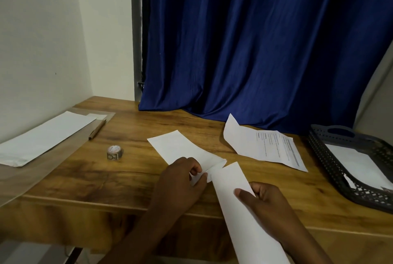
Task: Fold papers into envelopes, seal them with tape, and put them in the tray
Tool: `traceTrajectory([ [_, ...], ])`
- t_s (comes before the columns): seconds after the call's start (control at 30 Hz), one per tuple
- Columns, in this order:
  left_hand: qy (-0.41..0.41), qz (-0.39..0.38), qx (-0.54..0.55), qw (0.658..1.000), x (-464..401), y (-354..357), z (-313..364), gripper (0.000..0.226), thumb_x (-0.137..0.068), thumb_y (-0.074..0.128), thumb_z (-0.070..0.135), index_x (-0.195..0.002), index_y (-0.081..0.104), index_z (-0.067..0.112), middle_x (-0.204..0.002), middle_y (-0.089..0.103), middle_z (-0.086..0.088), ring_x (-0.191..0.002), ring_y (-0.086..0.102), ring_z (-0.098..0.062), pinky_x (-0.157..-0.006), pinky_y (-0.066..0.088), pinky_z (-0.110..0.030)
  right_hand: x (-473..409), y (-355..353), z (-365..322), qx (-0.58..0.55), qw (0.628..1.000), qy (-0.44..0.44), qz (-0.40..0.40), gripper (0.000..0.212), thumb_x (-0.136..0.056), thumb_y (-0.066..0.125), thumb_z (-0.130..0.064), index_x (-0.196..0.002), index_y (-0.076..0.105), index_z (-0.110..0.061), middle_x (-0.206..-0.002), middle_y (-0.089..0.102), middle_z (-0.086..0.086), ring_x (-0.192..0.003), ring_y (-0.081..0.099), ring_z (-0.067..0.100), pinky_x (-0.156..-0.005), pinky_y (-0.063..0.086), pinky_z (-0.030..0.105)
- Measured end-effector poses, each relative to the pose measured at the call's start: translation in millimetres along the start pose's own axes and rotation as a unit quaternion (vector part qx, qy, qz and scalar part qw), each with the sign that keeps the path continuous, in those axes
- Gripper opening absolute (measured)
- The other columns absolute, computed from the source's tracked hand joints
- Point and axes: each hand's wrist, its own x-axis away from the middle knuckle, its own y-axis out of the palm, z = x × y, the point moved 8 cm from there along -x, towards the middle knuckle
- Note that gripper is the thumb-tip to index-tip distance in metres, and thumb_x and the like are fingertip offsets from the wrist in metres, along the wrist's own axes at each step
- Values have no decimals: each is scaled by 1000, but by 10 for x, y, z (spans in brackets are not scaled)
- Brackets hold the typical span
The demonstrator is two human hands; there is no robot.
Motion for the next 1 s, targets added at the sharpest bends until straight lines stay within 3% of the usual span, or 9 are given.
traceTrajectory([
  [0.17, -6, -15, -23, 1000, 8, 14, 31, 21, -88, 69, 51, -97, 64, 33, -94, 59, 18, -80, 57, -4, -74, 46, -10, -20, 56, 16, 15, 999, 25, -34, 18, -96, 64, -26, -89, 77, -15, -75, 77, -6, -67, 73, 9, -54, 49, 13],
  [0.33, 18, -27, -56, 998, 30, 24, 99, 18, -92, 64, 50, -98, 60, 34, -100, 60, 18, -85, 56, -5, -76, 45, -11, -127, 110, 67, 47, 993, 72, -74, 42, -97, 62, -34, -81, 73, 3, -81, 72, 23, -67, 66, 26, -61, 49, 24],
  [0.43, 47, -29, -72, 996, 51, 25, 131, 20, -95, 60, 50, -104, 61, 32, -107, 62, 15, -91, 55, -5, -81, 48, -15, -208, 88, 28, 59, 991, 90, -79, 46, -96, 62, -33, -59, 64, -6, -61, 65, 9, -51, 61, 15, -49, 45, 15],
  [0.53, 71, -31, -76, 994, 55, 34, 154, 22, -97, 55, 48, -107, 62, 29, -110, 62, 13, -95, 54, -5, -83, 47, -16, -275, 95, -27, 78, 987, 103, -94, 41, -96, 62, -33, -62, 65, -10, -58, 66, 1, -45, 61, 6, -46, 46, 13],
  [0.7, 98, -32, -85, 991, 67, 58, 180, 25, -101, 50, 45, -114, 62, 27, -117, 62, 11, -101, 53, -5, -84, 40, -13, -358, 73, -120, 110, 981, 124, -103, 37, -94, 64, -38, -67, 64, -13, -65, 66, -1, -52, 62, 6, -47, 46, 14],
  [1.0, 122, -36, -88, 988, 89, 80, 217, 24, -100, 52, 45, -110, 63, 27, -112, 63, 11, -96, 53, -3, -80, 40, -11, -598, 179, -133, 172, 968, 148, -107, 36, -89, 64, -55, -87, 64, -20, -87, 66, 0, -79, 66, 15, -65, 48, 26],
])
